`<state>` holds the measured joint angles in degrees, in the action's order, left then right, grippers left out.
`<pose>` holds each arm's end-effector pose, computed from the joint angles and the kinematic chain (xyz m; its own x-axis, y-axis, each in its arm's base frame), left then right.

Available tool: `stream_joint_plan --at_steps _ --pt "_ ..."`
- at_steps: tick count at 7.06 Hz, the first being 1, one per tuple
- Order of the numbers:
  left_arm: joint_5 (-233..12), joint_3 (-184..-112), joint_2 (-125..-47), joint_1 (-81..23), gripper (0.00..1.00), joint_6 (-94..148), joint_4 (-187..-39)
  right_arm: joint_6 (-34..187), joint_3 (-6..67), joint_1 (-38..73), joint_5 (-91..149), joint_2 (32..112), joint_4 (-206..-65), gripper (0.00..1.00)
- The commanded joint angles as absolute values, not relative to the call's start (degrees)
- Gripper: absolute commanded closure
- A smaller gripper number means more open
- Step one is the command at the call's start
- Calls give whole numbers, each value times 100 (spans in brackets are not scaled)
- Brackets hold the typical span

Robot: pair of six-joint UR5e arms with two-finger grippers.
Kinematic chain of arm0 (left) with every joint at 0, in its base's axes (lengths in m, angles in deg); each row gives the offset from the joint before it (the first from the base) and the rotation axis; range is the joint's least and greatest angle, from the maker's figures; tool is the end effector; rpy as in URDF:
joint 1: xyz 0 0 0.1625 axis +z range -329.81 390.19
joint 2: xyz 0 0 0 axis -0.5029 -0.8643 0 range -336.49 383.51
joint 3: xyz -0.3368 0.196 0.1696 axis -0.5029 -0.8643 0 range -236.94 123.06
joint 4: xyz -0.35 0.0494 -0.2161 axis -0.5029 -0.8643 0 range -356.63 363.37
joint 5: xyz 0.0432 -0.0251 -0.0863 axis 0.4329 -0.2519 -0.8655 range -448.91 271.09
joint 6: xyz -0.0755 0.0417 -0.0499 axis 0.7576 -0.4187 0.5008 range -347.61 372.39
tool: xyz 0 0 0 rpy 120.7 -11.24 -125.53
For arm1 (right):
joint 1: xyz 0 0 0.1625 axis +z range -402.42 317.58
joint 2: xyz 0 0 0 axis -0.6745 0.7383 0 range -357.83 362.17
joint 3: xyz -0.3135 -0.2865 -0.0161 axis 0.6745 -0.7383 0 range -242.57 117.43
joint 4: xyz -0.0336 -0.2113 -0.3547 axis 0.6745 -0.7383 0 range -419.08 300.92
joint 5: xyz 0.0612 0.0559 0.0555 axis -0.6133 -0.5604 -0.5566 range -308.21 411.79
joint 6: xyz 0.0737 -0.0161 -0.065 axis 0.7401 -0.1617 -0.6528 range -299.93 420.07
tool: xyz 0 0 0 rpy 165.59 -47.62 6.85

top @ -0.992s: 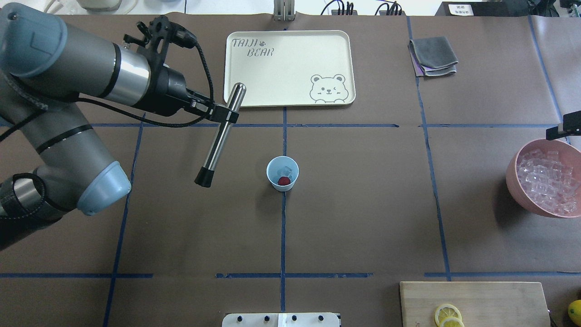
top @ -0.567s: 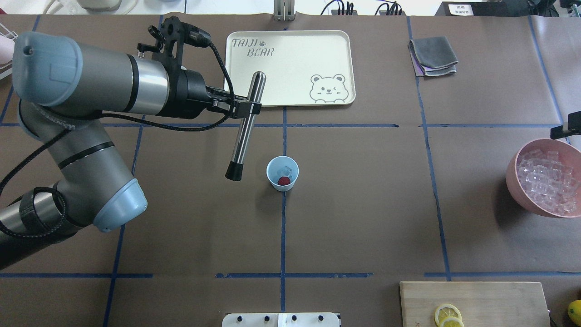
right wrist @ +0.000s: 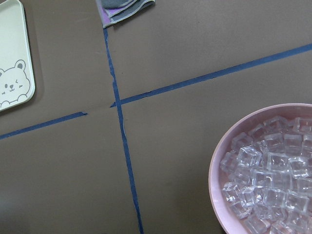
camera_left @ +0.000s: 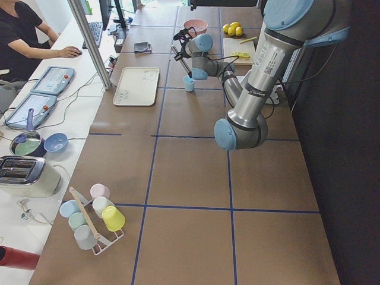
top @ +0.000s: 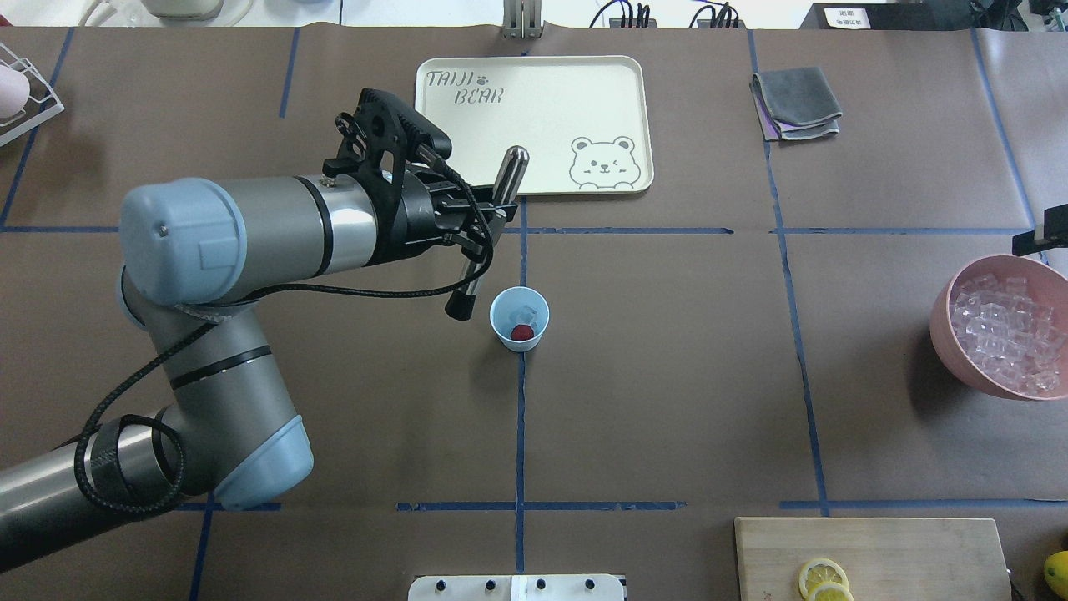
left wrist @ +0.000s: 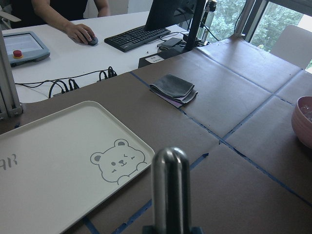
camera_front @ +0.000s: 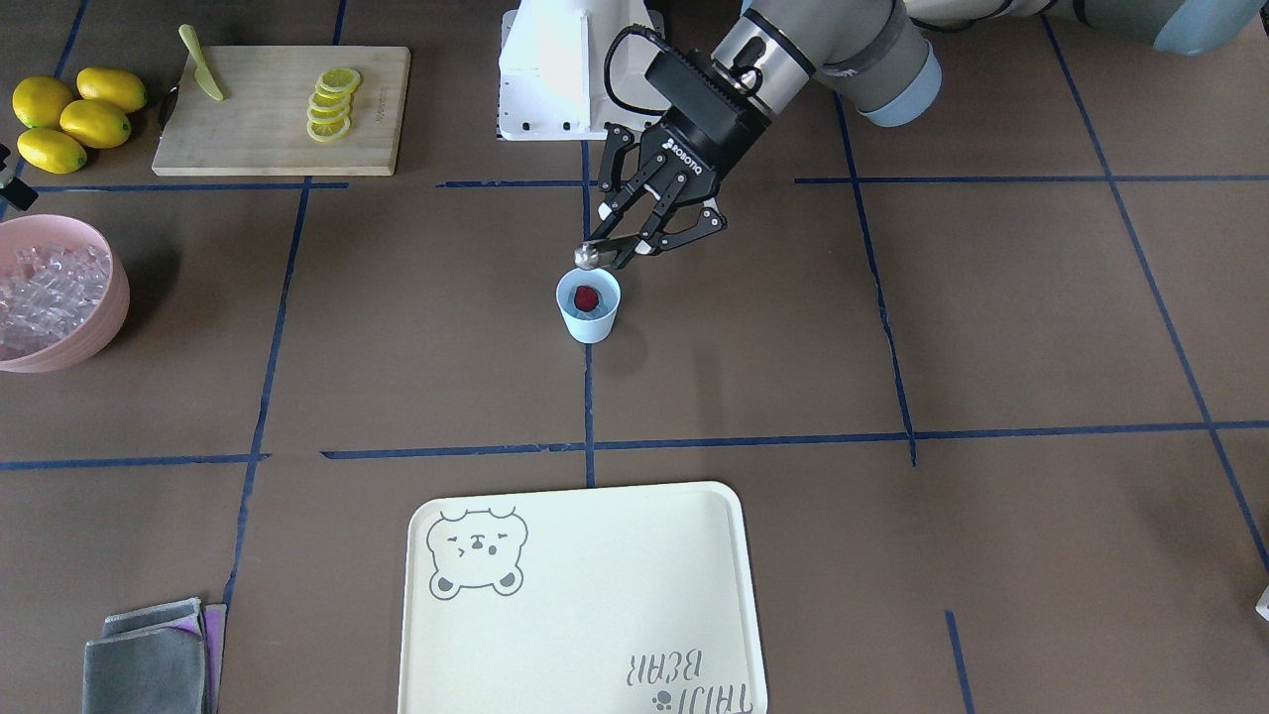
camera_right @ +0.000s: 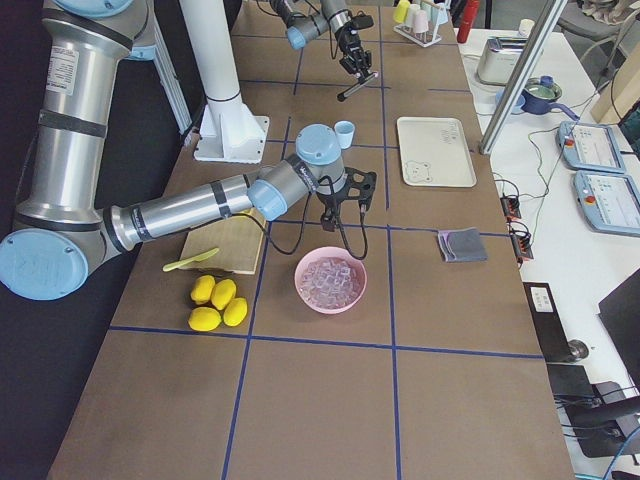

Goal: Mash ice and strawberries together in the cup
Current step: 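Carry the steel muddler with the left gripper over the blue cup, then lower the muddler's black end into the blue cup with the left gripper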

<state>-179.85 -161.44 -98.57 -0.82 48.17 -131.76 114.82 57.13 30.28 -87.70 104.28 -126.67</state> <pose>0.4396 -0.4178 0.1350 0.3914 0.7110 -0.5842 0.3138 0.4937 0.8111 -0.0647 -0.4016 0.4449 0.4602 0.2164 0.8611 -0.2561 0.9610 -0.1046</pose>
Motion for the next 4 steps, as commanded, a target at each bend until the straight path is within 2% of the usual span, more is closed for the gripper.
stream_joint_plan --at_steps 1,3,4 --pt "-17452 -16136 -9909 145 100 4535 -13469 11483 5696 3027 -8778 10421 -12667 0" --pt "-16351 -16083 -9997 608 100 4544 -13793 11483 5696 3027 -8778 10430 -12667 0" --pt "-15561 -15813 -10032 933 100 4561 -14274 11483 5688 3027 -8770 10430 -12667 0"
